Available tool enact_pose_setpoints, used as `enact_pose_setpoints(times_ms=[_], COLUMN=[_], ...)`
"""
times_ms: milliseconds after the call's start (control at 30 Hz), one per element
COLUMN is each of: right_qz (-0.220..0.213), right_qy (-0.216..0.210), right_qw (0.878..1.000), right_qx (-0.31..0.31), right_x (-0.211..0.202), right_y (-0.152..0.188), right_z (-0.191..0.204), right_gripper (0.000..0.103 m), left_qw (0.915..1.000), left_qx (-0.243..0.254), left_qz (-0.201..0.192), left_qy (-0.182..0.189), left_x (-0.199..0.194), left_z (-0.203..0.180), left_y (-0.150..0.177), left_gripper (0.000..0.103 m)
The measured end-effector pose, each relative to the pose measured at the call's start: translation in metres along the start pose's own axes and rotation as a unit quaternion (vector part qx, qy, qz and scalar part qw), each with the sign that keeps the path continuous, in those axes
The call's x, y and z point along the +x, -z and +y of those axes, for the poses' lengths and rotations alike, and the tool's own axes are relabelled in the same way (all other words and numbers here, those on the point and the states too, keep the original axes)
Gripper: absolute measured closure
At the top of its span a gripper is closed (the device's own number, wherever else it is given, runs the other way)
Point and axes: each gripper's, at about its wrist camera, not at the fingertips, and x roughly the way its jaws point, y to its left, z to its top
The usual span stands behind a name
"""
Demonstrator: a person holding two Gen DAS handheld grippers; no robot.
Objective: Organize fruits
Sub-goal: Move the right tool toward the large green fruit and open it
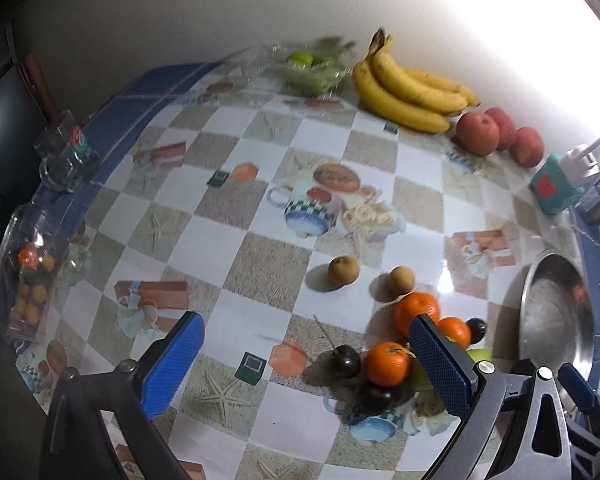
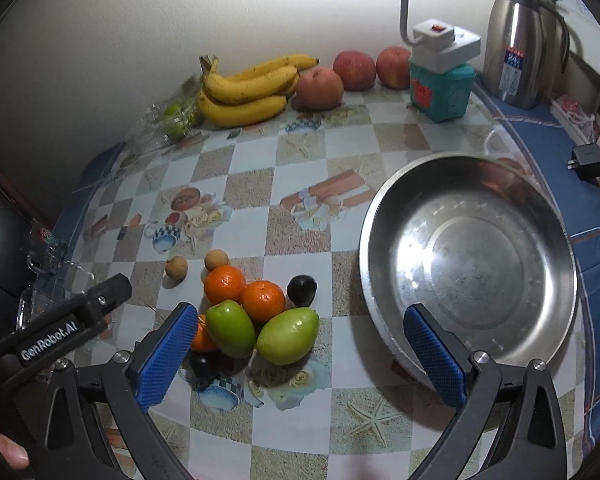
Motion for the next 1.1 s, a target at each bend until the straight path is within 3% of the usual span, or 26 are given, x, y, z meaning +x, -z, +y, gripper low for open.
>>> enact_pose_setpoints(times_ms=[133, 433, 567, 833, 1100], right_qz=[0.016, 0.065, 0.079, 0.091, 0.091], right_qy=[0.002, -0.005, -0.012, -0.030, -0.043], right_qw=[1.000, 0.998, 0.996, 0.994, 0.993], right_qx=[-0.003, 0.024, 0.041, 0.049, 0.063], right_x=[0.011, 0.042, 0.051, 0.059, 0.062], right_y=[0.000, 0.010, 0.013, 0.015, 0.016], right_z=[0.002, -0.009, -0.015, -0.009, -0.007], right_gripper=[0.018, 0.030, 0.040, 0.043, 0.053], left_qw=[0.9999, 0.9968, 0.9964, 0.9966, 0.9966], left_qx=[-0.012, -0.064, -0.068, -0.058, -0.051], left_qz=[0.009, 0.047, 0.051, 0.055, 0.061], left_qy=[-0.002, 0.004, 0.006, 0.020, 0.020], left_x=[0.009, 0.024, 0.025, 0.025, 0.028], left_z=[0.005, 0.021, 0.023, 0.017, 0.015], left_y=[0.003, 0.006, 0.005, 0.006, 0.007], left_gripper=[0.000, 0.000, 0.000, 0.000, 0.000])
